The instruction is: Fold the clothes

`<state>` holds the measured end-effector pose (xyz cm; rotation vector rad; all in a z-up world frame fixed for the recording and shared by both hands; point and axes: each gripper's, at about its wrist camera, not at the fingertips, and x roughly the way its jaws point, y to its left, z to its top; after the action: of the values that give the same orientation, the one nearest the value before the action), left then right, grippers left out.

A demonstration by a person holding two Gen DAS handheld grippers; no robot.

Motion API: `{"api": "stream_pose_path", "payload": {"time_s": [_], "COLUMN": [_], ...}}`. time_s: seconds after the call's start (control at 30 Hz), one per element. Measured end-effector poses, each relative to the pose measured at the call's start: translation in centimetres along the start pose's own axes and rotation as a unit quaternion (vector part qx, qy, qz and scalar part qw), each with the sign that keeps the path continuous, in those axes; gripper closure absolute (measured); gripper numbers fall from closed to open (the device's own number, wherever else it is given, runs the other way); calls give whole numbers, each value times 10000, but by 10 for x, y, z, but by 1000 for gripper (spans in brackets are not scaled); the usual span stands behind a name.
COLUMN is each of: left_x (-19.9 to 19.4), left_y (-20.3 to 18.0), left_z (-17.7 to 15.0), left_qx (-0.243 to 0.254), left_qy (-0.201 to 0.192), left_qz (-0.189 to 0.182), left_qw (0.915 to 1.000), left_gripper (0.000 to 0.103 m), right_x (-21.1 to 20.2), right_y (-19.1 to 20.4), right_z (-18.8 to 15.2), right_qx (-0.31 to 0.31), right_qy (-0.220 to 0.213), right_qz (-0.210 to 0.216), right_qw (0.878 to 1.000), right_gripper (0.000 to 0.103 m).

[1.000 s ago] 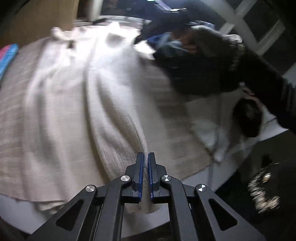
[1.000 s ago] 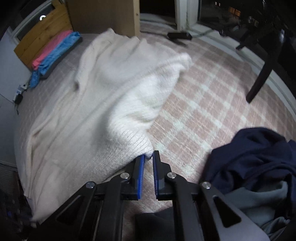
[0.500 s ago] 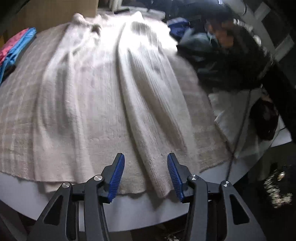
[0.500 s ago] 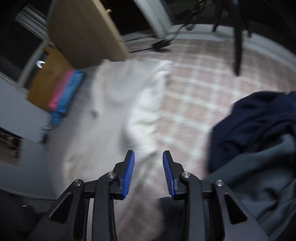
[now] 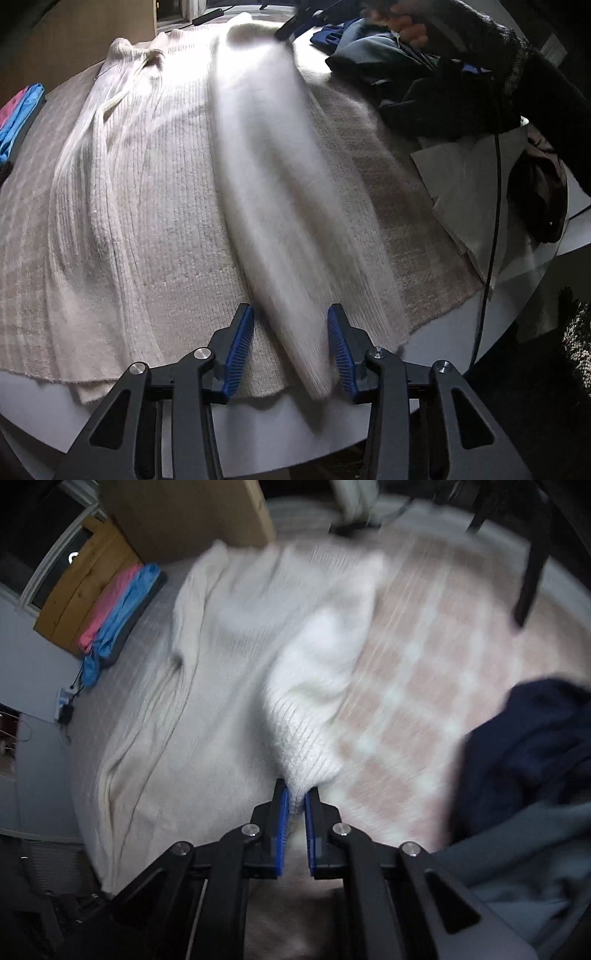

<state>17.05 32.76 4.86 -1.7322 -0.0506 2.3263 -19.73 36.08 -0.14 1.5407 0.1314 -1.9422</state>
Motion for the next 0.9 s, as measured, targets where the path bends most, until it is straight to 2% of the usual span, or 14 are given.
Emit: {"api": "stream_pose_path", "payload": {"time_s": [0.13, 0.2, 0.23, 0.33, 0.43, 0.47, 0.5, 0.63, 0.73, 0.83, 0.9], "left_x": [-1, -3, -6, -12, -6, -5, -6, -10, -13, -16, -20], "left_y": [-1, -2, -2, -2, -3, -3, 0, 11, 20, 28, 29], "left_z": [0, -1, -2, -3, -5, -6, -7, -13, -17, -22, -22], "left_qx": [38, 28, 10, -88, 64, 70, 10, -231, -411, -590, -602], "left_qy": [53, 102, 104, -2, -36, -37, -22, 35, 78, 121, 103], "left_qz": [31, 35, 33, -117, -20, 2, 10, 43, 68, 92, 269], "left_qw": [10000, 9999, 9999, 9999, 10000, 10000, 10000, 9997, 9991, 9981, 9978], "left_gripper": [64, 64, 64, 62, 71, 92, 97, 97, 97, 91, 78], "right_x": [10, 18, 21, 2, -12, -15, -17, 1, 25, 44, 56], "right_y": [1, 8, 11, 4, -15, -23, -29, -20, -10, -8, -4], "right_z": [-1, -3, -4, -4, 7, 11, 16, 46, 67, 79, 85], "right_qx": [-75, -229, -306, -212, 157, 315, 413, 450, 201, -52, -359], "right_qy": [391, 594, 696, 393, -43, -188, -261, -393, -405, -431, -362], "right_qz": [94, 58, 40, 293, 217, 160, 138, 169, -135, -443, -921], "right_qw": [9992, 9980, 9971, 9986, 9996, 9992, 9987, 9981, 9989, 9981, 9944], "right_gripper": [88, 79, 78, 73, 67, 66, 66, 66, 65, 65, 64]}}
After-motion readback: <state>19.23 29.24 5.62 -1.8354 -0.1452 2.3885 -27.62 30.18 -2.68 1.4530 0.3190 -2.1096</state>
